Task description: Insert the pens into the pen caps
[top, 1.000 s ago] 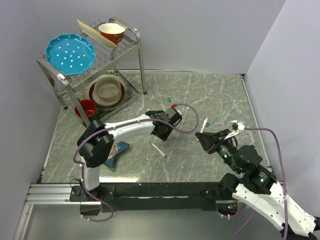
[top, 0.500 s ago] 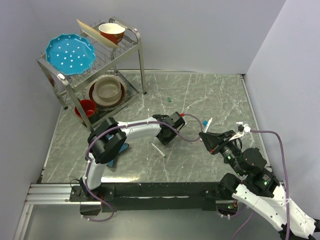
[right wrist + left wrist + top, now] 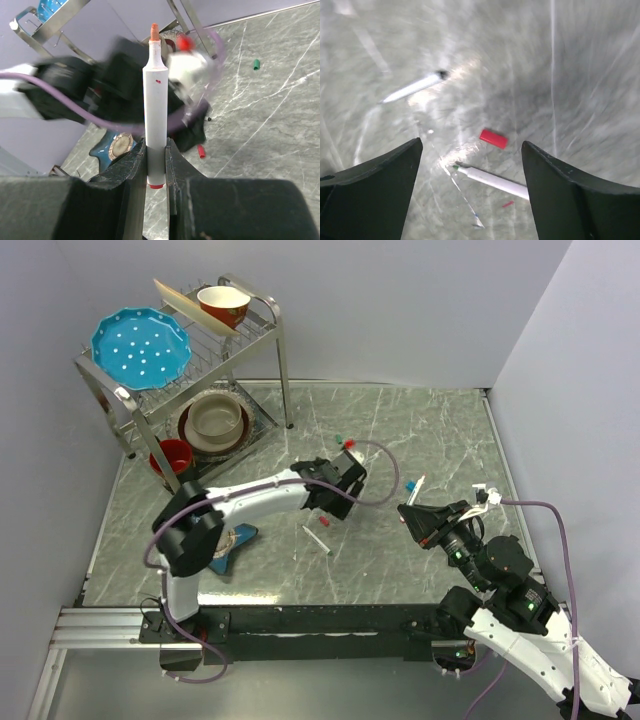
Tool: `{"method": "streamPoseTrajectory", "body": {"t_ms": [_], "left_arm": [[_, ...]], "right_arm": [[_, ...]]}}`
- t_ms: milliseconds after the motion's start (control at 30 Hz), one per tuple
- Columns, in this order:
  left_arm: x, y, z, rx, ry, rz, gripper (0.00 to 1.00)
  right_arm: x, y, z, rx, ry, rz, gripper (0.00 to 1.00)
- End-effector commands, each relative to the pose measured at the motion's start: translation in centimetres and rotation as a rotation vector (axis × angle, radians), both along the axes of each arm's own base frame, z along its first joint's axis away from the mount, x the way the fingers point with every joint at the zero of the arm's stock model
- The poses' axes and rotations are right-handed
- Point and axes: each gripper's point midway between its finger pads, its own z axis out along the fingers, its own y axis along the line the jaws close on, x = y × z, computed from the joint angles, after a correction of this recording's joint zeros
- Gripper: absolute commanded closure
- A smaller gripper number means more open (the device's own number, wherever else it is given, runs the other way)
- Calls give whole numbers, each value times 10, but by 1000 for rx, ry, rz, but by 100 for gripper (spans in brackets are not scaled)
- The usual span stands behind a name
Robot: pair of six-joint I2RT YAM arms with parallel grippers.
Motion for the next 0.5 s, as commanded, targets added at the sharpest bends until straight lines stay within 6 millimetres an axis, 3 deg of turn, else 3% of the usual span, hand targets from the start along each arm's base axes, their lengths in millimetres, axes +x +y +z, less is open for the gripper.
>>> {"method": "streamPoseTrajectory", "body": {"t_ms": [0,133,233,267,333,400,467], "left_arm": [[26,7,81,-248,-134,360,15],[16,21,98,-433,-33,565,20],[6,33,101,-556,21,795,30],[-1,46,95,-558,41,938,39],[-7,51,91,-557,74,1029,39],[-15,44,84,-579,148,1085,31],[-28,36,71,-595,248,1146,31]], "right_arm": [[-4,-5,22,52,-31,-5,100],[-4,-4,20,53,-28,-3,100],[-2,-3,18,52,-21,-7,100],[-2,-2,16,46,-13,-6,100],[-1,-3,14,45,-8,-10,100],[-2,-4,15,50,-12,-12,100],[-2,-5,13,51,-13,-16,100]]}}
